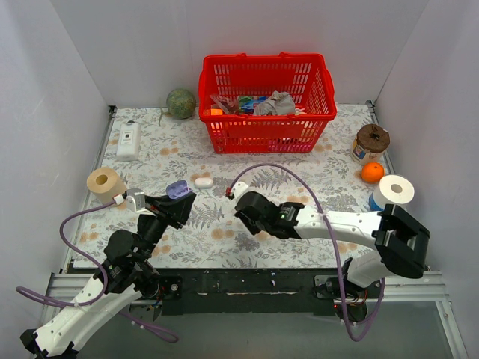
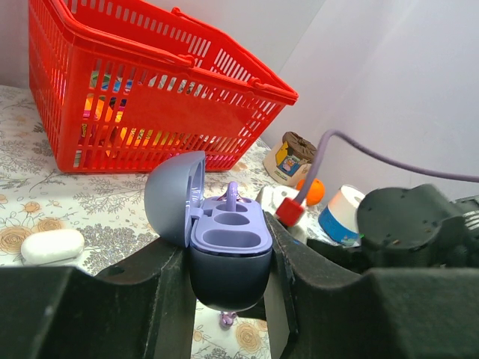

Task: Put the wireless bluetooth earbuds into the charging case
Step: Adjust the earbud at the center of the board.

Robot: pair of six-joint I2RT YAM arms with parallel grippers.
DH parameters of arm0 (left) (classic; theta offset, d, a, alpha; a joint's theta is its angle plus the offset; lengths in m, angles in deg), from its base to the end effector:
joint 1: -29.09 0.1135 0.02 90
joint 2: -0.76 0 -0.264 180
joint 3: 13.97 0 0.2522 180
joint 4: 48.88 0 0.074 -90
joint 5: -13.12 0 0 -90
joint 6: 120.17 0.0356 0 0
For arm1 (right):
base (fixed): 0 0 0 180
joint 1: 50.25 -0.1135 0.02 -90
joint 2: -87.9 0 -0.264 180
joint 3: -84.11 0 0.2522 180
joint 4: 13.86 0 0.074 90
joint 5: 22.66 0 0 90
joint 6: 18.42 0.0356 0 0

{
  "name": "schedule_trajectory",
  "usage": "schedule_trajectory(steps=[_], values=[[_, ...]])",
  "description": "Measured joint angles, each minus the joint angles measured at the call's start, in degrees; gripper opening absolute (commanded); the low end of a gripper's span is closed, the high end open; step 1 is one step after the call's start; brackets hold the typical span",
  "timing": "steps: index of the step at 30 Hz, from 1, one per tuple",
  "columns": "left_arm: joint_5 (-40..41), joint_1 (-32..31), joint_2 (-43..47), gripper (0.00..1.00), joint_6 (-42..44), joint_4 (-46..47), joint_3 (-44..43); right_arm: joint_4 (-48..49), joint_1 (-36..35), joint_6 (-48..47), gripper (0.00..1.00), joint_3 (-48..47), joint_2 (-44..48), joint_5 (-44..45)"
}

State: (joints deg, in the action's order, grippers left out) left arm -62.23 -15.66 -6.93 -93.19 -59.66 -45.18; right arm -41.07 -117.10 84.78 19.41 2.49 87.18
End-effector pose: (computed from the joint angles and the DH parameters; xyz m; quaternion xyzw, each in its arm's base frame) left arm 0.0741 -0.0608 0.2734 -0.1966 0.5955 -0.5790 0.5210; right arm 0.1317 0.2774 0.2077 -0.3597 0.8484 0.1043 0.3742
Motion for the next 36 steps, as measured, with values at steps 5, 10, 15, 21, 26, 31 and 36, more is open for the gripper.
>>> schedule_trajectory(steps=[5,10,15,21,26,31,36], values=[[0.0,0.0,0.0,0.0,-0.02,0.0,0.0,-1.2,0.02,-1.77,0.34,-3.06,1.9,-0.04],[0.0,0.02,0.02,0.0,-0.02,0.0,0.0,-7.21,0.98,-0.39,0.37,-12.39,-3.78,1.66],[0.0,0.0,0.09,0.0,-0.02,-0.02,0.0,-9.16,6.93,6.8,0.4,-10.73,-4.35,-0.94],[0.0,0.02,0.52,0.0,-0.02,-0.04,0.0,-8.66,13.38,16.11,0.56,-1.62,3.06,-6.21],[0.0,0.02,0.55,0.0,-0.02,-0.04,0.0,-8.39,15.47,21.14,0.57,-0.76,4.66,-11.85],[-0.02,0.02,0.52,0.0,-0.04,-0.04,0.0,-10.75,16.17,22.43,0.57,-2.93,1.81,-14.36],[-0.07,0.0,0.57,0.0,-0.04,-0.04,0.0,-13.81,16.17,20.63,0.58,-8.04,-3.34,-15.32]])
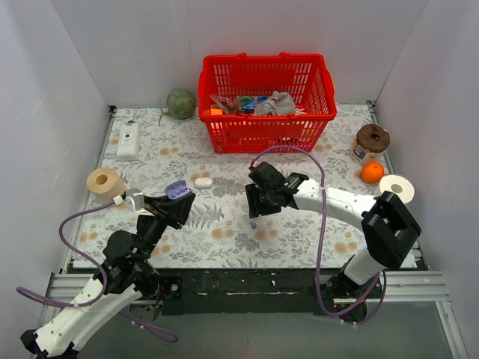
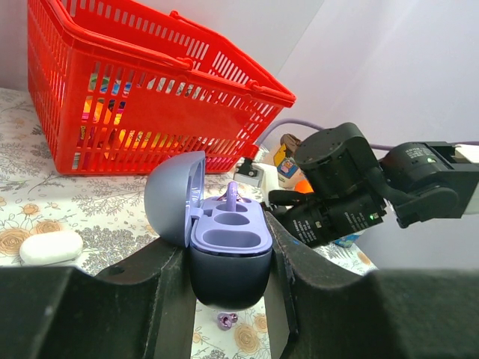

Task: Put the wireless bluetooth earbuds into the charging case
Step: Adjust the earbud at the center of the board.

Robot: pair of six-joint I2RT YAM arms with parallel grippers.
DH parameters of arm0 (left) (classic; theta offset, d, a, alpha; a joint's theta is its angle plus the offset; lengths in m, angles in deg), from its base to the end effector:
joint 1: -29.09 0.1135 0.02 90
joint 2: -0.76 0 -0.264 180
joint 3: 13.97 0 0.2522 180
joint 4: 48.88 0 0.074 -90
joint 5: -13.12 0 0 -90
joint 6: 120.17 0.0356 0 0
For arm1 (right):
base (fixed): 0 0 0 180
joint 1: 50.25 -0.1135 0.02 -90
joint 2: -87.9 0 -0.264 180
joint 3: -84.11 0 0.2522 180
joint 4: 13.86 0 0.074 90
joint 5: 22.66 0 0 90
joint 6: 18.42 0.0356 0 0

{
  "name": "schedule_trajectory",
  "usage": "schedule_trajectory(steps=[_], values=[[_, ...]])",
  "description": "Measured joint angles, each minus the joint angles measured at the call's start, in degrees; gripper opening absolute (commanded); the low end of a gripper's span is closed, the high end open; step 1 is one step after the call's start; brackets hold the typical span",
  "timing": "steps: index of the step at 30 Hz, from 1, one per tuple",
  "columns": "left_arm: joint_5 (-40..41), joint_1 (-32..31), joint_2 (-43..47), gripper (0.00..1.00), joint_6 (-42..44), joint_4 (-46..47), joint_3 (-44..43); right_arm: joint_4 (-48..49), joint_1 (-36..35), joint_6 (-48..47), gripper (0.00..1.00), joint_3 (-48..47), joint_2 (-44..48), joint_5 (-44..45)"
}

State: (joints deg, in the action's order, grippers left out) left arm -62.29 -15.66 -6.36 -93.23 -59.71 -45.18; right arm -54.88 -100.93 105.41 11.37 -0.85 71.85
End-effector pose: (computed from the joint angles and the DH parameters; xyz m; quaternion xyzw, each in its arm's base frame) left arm 0.0730 -0.0597 0.2740 -0.1962 0.5920 -0.5820 0.5218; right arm 0.2026 0.2429 0.2160 -0.1293 0.9494 0.1627 0.2352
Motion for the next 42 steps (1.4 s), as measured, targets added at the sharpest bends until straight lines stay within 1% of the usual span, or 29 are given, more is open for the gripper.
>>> schedule_trajectory(steps=[5,10,17,23,27,36,39,42], values=[[-0.02,0.02,0.55,0.0,-0.02,0.0,0.09,-3.65,-0.39,-4.61,0.59,-5.62,-3.78,0.28],[-0.02,0.02,0.83,0.0,-0.02,0.02,0.09,-6.27,-3.06,-12.92,0.61,-10.95,-7.26,2.56],[-0.04,0.02,0.83,0.0,-0.04,0.02,0.11,-7.23,-8.2,-24.55,0.62,-10.14,-7.43,4.39],[-0.17,0.02,0.48,0.0,-0.24,0.02,0.11,-7.28,-8.92,-29.33,0.61,-6.36,-7.41,7.96],[-0.22,0.02,0.13,0.0,-0.24,0.0,0.11,-6.01,-8.92,-29.35,0.61,-4.48,-6.86,9.94],[-0.2,0.02,-0.35,0.0,-0.24,0.02,0.11,-2.99,-8.92,-26.03,0.59,-2.91,-2.01,9.38],[-0.2,0.02,-0.48,0.0,-0.24,0.02,0.11,-1.07,-8.92,-23.04,0.56,-1.38,-0.63,8.57],[-0.2,0.0,-0.48,0.0,-0.24,0.02,0.13,0.33,-8.92,-17.75,0.54,1.05,0.92,8.61]])
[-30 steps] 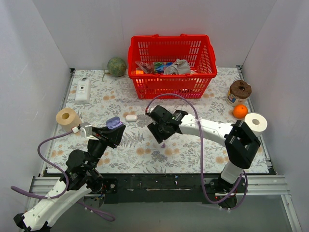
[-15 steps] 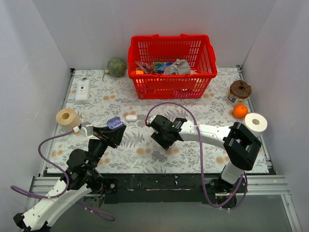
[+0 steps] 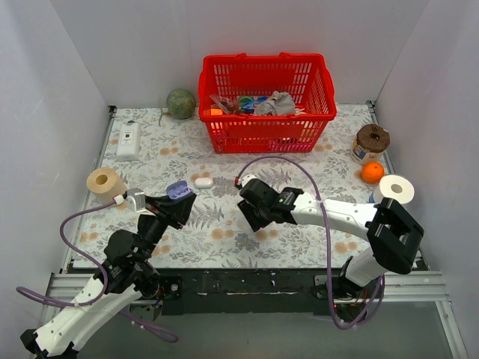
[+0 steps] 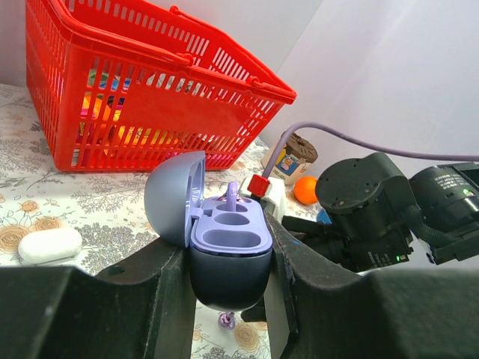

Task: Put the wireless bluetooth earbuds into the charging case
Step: Adjust the earbud at the center of the board.

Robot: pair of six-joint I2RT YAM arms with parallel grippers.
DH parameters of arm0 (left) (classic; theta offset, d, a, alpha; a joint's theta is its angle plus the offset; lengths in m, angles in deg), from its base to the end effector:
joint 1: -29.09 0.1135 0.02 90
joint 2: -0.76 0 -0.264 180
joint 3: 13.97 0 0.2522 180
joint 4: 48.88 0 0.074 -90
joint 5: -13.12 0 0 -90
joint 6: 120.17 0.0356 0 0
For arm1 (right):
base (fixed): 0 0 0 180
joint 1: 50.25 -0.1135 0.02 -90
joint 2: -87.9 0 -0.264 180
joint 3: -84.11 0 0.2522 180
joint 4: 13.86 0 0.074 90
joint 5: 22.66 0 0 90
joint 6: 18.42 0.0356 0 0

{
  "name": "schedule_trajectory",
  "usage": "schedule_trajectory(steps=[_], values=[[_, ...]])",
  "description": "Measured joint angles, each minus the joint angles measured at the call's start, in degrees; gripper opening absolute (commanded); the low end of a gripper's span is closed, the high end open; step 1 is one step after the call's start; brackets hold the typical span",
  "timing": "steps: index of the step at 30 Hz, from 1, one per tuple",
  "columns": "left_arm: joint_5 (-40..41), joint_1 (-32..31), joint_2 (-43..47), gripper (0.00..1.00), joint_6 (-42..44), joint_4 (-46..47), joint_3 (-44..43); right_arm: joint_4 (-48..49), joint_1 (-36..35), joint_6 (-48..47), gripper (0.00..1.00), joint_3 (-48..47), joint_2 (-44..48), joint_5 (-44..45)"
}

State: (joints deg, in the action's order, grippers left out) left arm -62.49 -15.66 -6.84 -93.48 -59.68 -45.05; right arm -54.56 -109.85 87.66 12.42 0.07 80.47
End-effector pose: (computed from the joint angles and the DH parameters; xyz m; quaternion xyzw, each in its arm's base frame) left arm 0.0740 -0.0609 0.2727 -0.1965 0.5959 -0.5810 0.5184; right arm 0.1647 0.2648 0.2162 -0.3227 0.8964 0.0874 0.2911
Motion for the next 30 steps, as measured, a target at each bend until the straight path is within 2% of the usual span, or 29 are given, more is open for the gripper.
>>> schedule_trajectory(steps=[8,13,19,30], values=[[0.0,0.02,0.02,0.0,-0.02,0.0,0.0,3.21,-0.7,15.5,0.52,6.43,3.43,2.4],[-0.02,0.02,0.09,0.0,-0.07,-0.02,0.0,3.61,-1.57,19.15,0.52,6.67,3.43,3.56],[-0.02,0.0,0.46,0.0,-0.11,-0.02,0.0,1.57,-2.49,16.46,0.5,5.46,3.34,6.88],[-0.04,0.0,0.61,0.0,-0.22,-0.02,0.0,1.51,-2.8,2.12,0.51,5.9,5.84,9.29]])
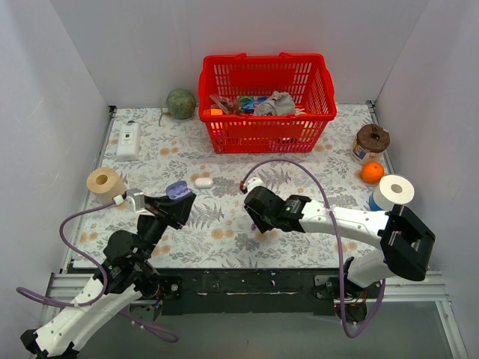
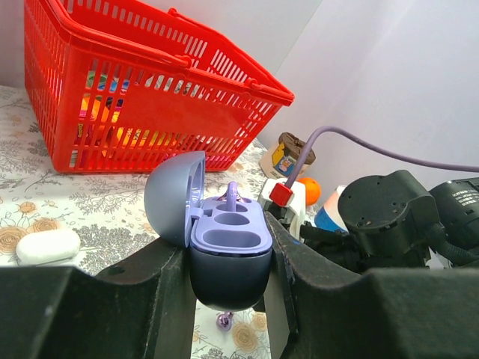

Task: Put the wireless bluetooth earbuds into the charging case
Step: Adjust the earbud at the center of the board.

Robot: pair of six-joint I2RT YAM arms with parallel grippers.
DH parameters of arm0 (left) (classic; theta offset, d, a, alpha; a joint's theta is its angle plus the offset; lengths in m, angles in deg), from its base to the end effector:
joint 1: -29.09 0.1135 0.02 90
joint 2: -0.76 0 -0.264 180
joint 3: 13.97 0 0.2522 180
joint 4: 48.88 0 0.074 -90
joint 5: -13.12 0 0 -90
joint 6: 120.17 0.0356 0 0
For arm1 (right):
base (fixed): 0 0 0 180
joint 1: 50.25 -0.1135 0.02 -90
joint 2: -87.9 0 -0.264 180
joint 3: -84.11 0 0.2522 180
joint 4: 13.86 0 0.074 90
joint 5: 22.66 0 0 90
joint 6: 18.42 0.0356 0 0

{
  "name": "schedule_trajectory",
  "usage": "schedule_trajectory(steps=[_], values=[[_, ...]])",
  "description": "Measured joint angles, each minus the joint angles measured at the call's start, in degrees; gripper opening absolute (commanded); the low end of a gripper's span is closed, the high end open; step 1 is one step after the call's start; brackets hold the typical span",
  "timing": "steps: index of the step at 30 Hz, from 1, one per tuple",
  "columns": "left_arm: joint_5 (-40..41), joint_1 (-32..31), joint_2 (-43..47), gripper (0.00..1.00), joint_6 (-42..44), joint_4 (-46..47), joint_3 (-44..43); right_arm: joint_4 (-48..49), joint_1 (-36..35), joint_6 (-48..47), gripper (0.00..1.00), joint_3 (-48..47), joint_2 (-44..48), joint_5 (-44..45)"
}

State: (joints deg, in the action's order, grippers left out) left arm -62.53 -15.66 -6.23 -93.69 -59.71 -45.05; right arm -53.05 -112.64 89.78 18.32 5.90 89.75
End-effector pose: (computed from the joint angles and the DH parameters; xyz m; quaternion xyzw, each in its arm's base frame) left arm 0.0728 -0.0598 0.2735 -0.1970 0.5917 -0.5850 0.5186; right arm 0.1446 0.2473 0.2165 -0.2987 0.8895 0.0471 0.3425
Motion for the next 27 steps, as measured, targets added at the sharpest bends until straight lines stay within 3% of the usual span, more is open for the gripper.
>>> schedule_trajectory(steps=[15,27], values=[[-0.81,0.02,-2.34,0.0,-1.6,0.04,0.0,5.09,0.0,-14.4,0.44,1.51,1.38,-5.92],[-1.29,0.02,-2.16,0.0,-3.17,0.02,0.04,8.04,0.0,-10.62,0.4,4.24,3.67,-7.32]])
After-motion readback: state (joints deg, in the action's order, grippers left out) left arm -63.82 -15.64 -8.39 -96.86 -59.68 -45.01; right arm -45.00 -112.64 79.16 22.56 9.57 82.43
